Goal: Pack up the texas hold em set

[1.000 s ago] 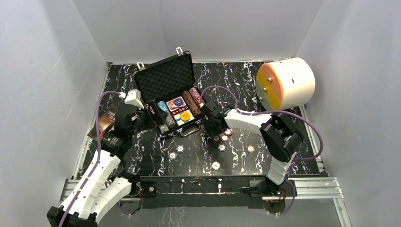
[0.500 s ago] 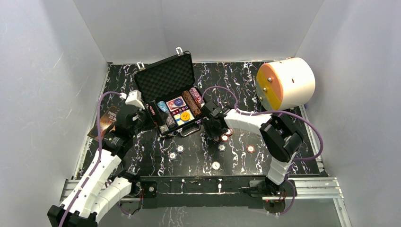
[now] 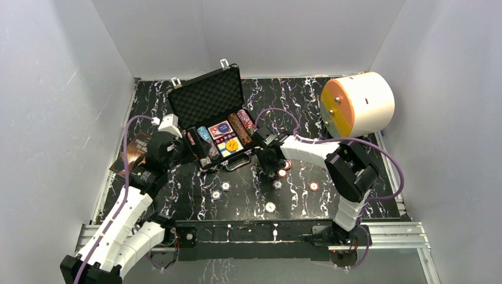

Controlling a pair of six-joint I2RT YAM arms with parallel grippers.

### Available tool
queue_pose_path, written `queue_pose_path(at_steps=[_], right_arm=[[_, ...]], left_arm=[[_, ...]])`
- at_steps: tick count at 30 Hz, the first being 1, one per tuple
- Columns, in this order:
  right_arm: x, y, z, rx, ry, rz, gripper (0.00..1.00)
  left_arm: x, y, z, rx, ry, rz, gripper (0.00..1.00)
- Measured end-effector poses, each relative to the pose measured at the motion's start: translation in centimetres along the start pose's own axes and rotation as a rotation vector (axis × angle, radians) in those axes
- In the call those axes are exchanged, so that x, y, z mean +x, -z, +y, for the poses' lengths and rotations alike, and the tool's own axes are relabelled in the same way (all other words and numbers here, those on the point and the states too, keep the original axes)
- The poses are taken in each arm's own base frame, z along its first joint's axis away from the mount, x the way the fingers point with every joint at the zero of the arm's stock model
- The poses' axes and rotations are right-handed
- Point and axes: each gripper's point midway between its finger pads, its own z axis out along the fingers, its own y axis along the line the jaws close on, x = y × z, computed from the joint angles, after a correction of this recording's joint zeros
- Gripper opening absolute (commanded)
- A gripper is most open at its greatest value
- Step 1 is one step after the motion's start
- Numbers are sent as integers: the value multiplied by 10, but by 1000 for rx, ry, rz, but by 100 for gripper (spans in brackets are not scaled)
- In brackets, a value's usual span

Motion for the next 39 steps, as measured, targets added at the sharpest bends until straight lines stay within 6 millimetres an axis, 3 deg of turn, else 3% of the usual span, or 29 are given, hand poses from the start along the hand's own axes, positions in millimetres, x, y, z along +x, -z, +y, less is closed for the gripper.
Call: queue_pose_path(at_steps=[5,9,14,20,25,29,35,39], right_arm=[[-1,4,0,0,-70,-44,36],[-12,24,3,-34,-146,-125,36],[-41,56,16,-123,-259,-265,36],[-50,73,30,-225,-413,-321,36],[-54,88,41,-332,-593,-351,36],[-62,101,48,-404,-703,-369,36],[-63,106,61,-501,-813,-339,36],[-58,105,67,-537,-860,-296,37]], left_arm=[[5,-3,-3,13,12,29,98],[17,-11,-5,25,33,91,98],[40,-25,-7,46,68,190,95],[74,-40,-18,123,122,311,89],[105,-47,-47,191,73,367,90],[117,-52,-77,256,9,340,90],[127,-57,-92,329,-37,256,66],[121,-59,-104,380,-47,214,50]])
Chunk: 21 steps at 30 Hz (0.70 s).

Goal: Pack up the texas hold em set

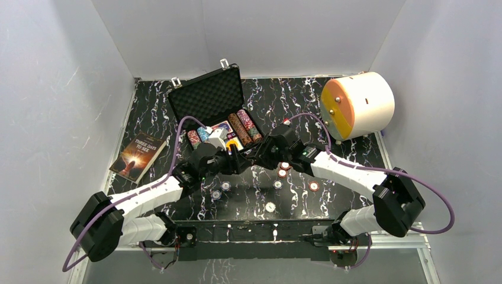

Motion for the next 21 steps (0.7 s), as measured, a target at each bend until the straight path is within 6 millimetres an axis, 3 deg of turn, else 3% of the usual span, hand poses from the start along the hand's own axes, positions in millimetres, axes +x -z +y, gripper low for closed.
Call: queue_pose_path(at_steps=[9,14,16,17,21], right_arm=[[1,1,11,-42,-36,21,37],[1,2,13,-53,-38,24,37],[1,2,15,-59,-38,25,38],[1,1,15,-60,-38,24,40],[0,1,14,-61,-39,31,67]], left_arm=[[-13,-2,-8,30,8,-57,23],[-16,-2,-14,53,31,-71,14],[-16,-3,-16,60,41,-70,4],[-16,-4,-17,62,44,-70,0],[-16,-4,-17,66,51,-68,0]])
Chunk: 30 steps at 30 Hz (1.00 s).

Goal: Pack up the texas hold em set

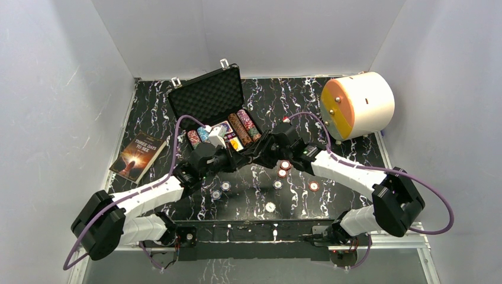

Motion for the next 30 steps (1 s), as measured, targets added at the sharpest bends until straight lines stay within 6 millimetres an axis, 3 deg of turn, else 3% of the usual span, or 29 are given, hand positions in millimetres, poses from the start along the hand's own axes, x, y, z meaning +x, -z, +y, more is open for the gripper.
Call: queue_pose_path(at_steps=[5,9,13,17,20,24,30], right_arm=[[-15,7,2,-24,53,-25,76],[-51,40,17,-98,131,-146,77],[-75,66,19,-108,222,-257,76],[-78,72,4,-45,291,-281,76],[-75,74,-12,-9,321,-280,76],[-68,78,-33,29,342,-275,76],[-69,83,-39,47,374,-287,76]], left_arm=[[5,1,8,-41,-25,27,0],[3,4,14,-92,-91,67,0],[-19,-3,10,-119,-198,98,0],[-45,-18,18,-134,-316,146,0],[-53,-29,33,-153,-404,210,0],[-50,-49,45,-139,-499,314,0],[-41,-79,52,-80,-584,451,0]])
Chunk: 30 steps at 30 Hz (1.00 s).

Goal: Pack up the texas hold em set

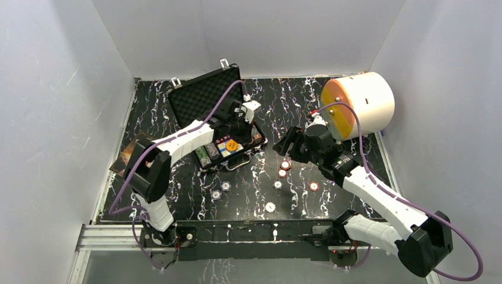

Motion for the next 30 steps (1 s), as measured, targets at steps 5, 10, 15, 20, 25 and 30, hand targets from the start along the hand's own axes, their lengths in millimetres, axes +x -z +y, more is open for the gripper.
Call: queue_pose_path(at_steps=[5,10,15,20,25,30], right_arm=[[-3,2,-3,11,15,-17,76],[-4,2,-8,33,22,-19,76],[-6,2,-11,44,23,-28,77],[-6,1,-12,47,23,-27,76],[-4,-2,-15,61,22,-18,77],[-4,-4,-19,71,22,-15,76]], left_arm=[[2,-14,7,6,-44,51,0],[4,-25,13,9,-67,91,0],[15,-31,17,9,-82,134,0],[14,-28,24,-24,-113,146,3],[13,-33,29,-43,-146,166,14],[14,-37,32,-46,-164,176,27]])
